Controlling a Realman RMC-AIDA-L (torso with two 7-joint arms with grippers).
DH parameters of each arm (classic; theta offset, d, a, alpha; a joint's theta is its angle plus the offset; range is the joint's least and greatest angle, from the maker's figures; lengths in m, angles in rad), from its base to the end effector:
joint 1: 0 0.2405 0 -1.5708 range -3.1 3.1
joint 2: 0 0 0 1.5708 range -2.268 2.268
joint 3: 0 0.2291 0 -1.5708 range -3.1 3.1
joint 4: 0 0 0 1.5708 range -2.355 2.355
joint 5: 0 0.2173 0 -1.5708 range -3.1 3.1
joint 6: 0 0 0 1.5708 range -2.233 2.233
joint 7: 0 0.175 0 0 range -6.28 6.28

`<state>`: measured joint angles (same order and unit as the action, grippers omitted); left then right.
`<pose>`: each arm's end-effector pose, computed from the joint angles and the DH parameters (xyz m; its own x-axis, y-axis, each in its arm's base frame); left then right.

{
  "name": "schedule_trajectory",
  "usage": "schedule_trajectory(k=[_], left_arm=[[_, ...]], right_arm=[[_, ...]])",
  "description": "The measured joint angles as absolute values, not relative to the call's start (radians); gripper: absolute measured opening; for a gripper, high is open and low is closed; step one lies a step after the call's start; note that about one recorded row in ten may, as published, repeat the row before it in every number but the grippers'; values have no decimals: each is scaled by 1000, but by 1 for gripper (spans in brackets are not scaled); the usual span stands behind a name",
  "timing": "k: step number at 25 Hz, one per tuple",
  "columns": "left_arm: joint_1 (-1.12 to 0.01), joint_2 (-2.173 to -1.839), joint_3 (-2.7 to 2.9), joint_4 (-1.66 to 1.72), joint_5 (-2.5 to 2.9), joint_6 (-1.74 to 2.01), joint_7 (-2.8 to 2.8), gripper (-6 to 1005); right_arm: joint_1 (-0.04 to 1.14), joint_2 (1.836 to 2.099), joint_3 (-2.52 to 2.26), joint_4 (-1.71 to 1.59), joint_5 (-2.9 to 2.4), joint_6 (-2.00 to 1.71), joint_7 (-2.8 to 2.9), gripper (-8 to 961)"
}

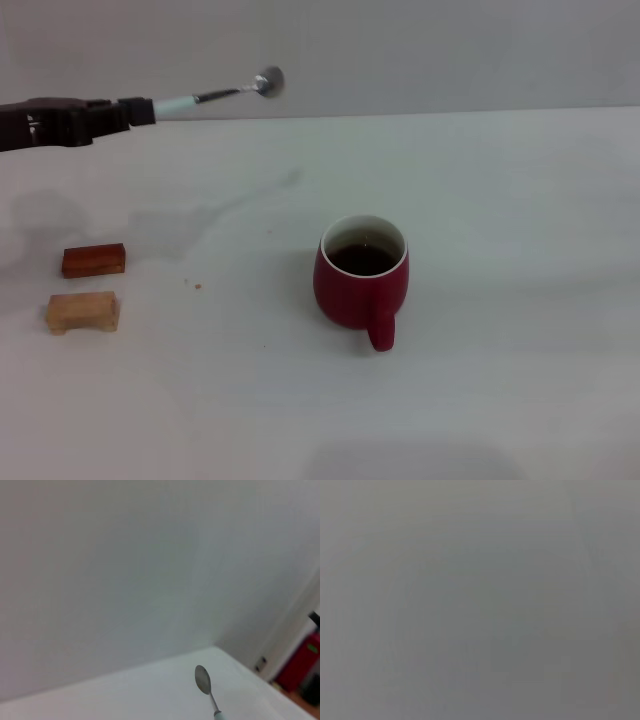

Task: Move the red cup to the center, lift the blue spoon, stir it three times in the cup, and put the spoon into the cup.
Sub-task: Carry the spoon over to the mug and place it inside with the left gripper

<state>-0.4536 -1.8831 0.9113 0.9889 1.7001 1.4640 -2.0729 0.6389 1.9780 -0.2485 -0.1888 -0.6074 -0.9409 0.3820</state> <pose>-0.2062 0.3806 0.1025 0.5872 0.5308 0.6111 0.7338 -0.6677 -0.1252 0.3599 0.4182 0.1706 0.5561 0.2500 -0.7927 -0.8165 0.3424 -0.4648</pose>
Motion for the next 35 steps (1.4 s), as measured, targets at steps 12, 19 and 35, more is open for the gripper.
schedule_trajectory(k=[12,19,35], left_arm=[[-567,-1886,799,1049,1892,1653,-2252,138],[-643,-1886,801,1096,2021,1736,-2361,137],[-818,-1917,811,1130,2274,1831,-2414,137]], right_arm=[[663,1984,-250,-167,-608,-937,357,483],[685,1986,-274,-161,-607,-936,356,482],[711,1999,-287,-155,-607,-923,356,483]])
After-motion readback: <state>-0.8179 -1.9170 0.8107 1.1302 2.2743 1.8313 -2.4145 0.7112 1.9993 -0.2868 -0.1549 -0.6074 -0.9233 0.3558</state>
